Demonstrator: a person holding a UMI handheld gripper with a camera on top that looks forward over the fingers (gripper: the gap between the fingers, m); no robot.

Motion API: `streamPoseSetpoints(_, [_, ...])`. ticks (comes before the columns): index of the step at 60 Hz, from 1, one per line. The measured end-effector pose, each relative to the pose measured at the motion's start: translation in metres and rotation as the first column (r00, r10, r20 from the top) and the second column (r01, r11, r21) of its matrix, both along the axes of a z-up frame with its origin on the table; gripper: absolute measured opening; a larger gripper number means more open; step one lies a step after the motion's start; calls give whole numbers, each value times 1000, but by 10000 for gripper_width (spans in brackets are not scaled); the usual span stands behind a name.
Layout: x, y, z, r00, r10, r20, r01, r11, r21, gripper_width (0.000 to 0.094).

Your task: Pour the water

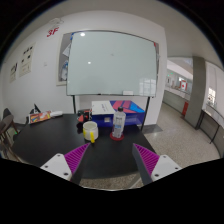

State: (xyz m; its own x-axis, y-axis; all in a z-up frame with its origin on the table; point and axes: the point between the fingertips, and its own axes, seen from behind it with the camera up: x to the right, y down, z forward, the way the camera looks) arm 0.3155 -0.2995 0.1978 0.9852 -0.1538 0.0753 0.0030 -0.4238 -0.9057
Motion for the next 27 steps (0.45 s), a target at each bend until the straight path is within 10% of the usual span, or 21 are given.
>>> streamPoseSetpoints(27, [3,-68,26,999,-27,24,27,999,22,844])
